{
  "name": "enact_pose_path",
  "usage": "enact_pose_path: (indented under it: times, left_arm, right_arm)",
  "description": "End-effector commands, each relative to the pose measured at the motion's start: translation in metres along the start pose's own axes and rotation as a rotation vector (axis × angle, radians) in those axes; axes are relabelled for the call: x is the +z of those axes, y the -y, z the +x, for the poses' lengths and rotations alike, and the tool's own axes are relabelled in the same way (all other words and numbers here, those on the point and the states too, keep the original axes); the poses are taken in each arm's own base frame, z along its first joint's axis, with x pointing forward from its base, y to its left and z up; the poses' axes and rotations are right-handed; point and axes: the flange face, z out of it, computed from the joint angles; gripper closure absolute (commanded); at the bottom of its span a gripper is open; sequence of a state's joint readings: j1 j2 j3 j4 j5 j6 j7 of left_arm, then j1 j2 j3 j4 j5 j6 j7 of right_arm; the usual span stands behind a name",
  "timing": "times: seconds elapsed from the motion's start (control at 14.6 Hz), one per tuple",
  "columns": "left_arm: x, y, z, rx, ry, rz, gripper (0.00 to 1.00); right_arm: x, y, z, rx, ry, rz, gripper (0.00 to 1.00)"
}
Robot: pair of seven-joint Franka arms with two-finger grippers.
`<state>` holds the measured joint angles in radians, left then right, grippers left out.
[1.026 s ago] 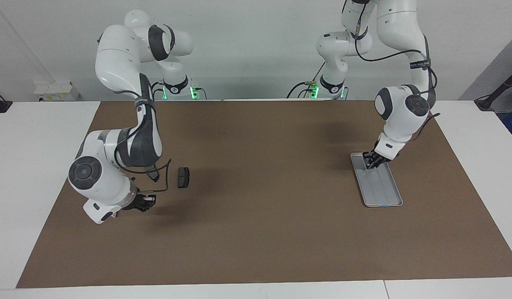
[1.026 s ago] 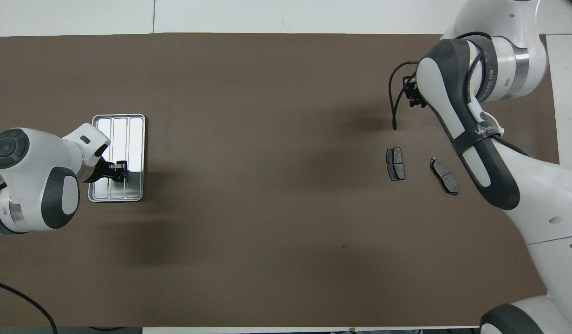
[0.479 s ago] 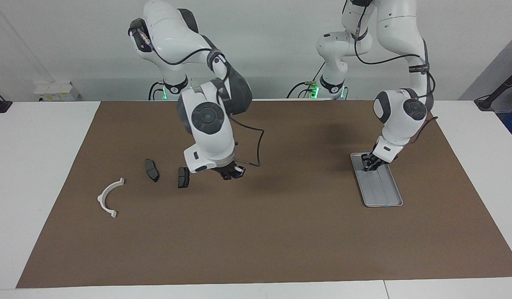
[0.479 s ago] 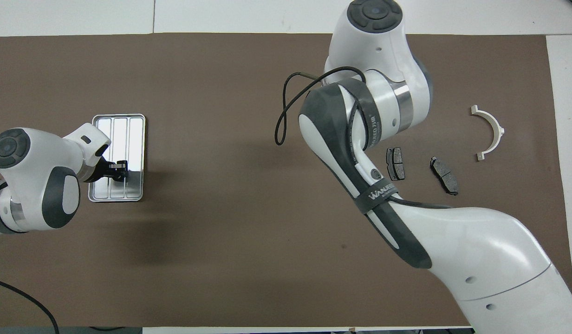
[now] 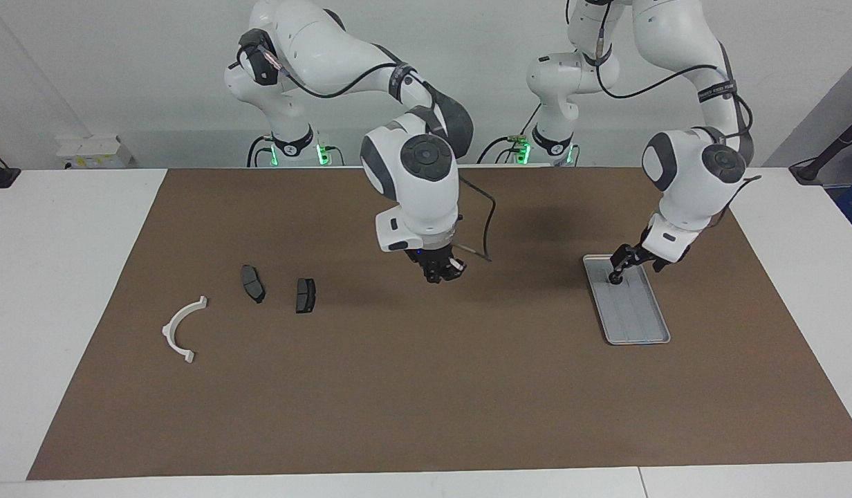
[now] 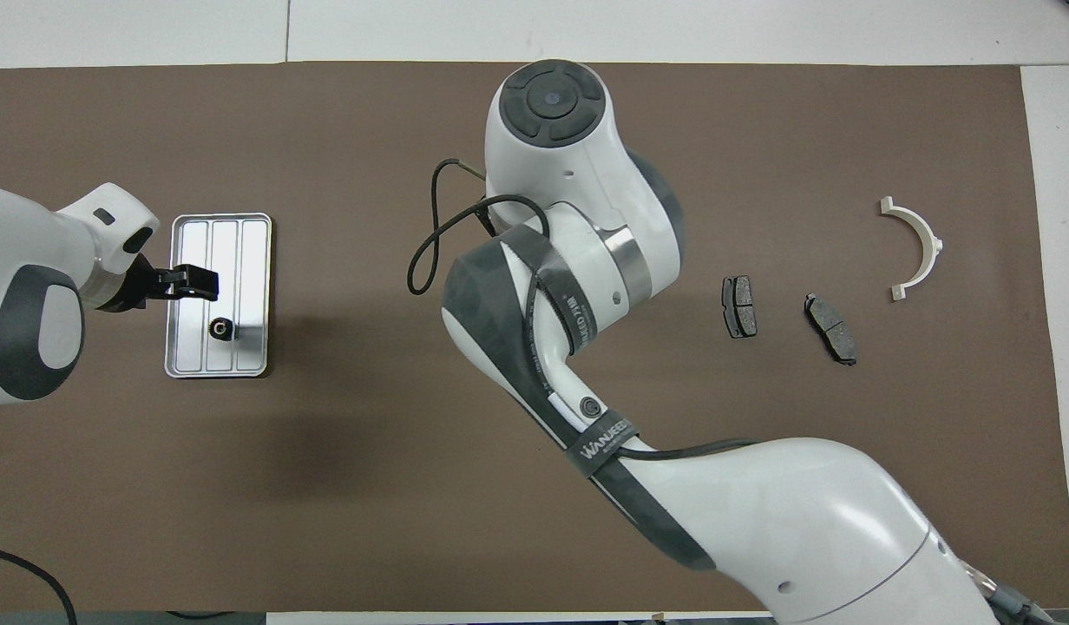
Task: Pick bearing gear from pile to tray
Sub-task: 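Carry the small black gear with the right gripper toward the table center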
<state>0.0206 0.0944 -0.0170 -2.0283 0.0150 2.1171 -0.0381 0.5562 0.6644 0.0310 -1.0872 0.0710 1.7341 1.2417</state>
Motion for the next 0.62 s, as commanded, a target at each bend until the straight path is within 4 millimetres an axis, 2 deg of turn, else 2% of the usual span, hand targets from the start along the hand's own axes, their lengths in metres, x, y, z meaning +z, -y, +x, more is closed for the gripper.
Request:
enact_pose_path:
  times: [0.0, 0.21, 0.34, 0.48, 0.55]
  left_arm:
    - [-0.039, 0.005, -0.011, -0.007, -0.009, 0.007, 0.00]
    - [-0.068, 0.007, -0.014, -0.011, -0.006, 0.008, 0.00]
    - [-0.071, 0.007, -0.014, -0.013, -0.012, 0.008, 0.00]
    - [-0.071, 0.001, -0.015, -0.001, -0.007, 0.009, 0.00]
    - [-0.072, 0.005, -0.015, -0.012, -0.007, 0.009, 0.00]
  right_arm:
    - [0.026, 0.026, -0.037, 0.081, 0.007, 0.035, 1.00]
    - [0.054, 0.041, -0.063, 0.127, 0.002, 0.050, 1.00]
    - [0.069, 0.048, -0.077, 0.134, -0.003, 0.052, 1.00]
    - [0.084, 0.052, -0.079, 0.144, -0.008, 0.055, 1.00]
    - [0.088, 0.053, -0.078, 0.145, -0.010, 0.058, 1.00]
